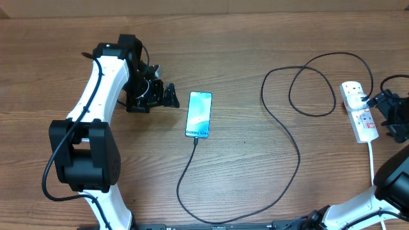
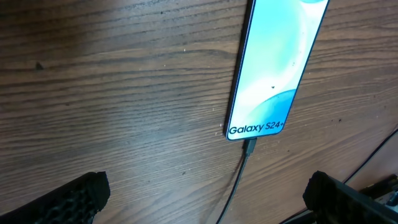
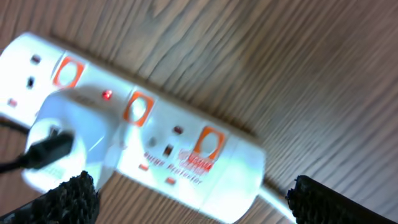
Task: Plug charger to phone and switch on socket
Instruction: 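Press the orange rocker switch down with the right gripper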
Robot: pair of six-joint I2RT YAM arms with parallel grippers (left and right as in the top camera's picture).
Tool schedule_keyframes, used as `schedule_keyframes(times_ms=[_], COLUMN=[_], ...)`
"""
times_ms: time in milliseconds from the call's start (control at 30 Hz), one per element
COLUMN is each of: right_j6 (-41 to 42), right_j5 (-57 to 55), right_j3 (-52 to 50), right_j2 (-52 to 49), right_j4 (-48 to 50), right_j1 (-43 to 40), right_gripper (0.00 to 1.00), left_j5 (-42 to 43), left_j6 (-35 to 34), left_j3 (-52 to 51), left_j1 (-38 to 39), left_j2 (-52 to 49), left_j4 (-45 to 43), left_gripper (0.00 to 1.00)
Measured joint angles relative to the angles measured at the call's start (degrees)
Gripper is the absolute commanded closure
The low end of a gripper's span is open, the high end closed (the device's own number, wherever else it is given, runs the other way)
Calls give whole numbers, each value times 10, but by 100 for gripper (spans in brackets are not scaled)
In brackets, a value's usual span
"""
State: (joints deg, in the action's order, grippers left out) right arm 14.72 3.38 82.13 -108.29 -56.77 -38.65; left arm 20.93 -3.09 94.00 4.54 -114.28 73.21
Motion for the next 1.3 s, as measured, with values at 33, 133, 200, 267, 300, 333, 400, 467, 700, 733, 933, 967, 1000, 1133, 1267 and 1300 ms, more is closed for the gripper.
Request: schedule_keyframes(times_ms=[33,133,200,267,300,333,400,467,700,733,933,967,1000,1133,1267,1300], right_j6=[-2,-9,-11,-12,-13,-13,-13,-12,-13,-13,-13,-13,-13,-13,-12,-13], right_j5=[8,24,29,35,37,38,39,39,39,39,39,39,39,39,39,39], right_j3=[0,0,0,0,0,0,0,0,0,0,0,0,0,0,0,0], right_j2=[0,0,0,0,0,0,0,0,0,0,0,0,0,0,0,0], right_j4=[0,-1,-1,0,2,5,8,8,8,9,8,8,9,8,8,8], right_j1=[0,4,9,12,12,12,12,12,12,12,12,12,12,12,12,12], right_gripper=[0,0,0,0,0,0,0,0,0,0,0,0,0,0,0,0], left_j5=[0,0,0,0,0,0,0,0,0,0,0,0,0,0,0,0], left_j6=[0,0,0,0,0,0,0,0,0,0,0,0,0,0,0,0], left_j3=[0,0,0,0,0,0,0,0,0,0,0,0,0,0,0,0], left_j1=[0,0,0,0,0,0,0,0,0,0,0,0,0,0,0,0], left_j2=[0,0,0,0,0,0,0,0,0,0,0,0,0,0,0,0], left_j4=[0,0,0,0,0,0,0,0,0,0,0,0,0,0,0,0], left_gripper=[0,0,0,0,0,0,0,0,0,0,0,0,0,0,0,0])
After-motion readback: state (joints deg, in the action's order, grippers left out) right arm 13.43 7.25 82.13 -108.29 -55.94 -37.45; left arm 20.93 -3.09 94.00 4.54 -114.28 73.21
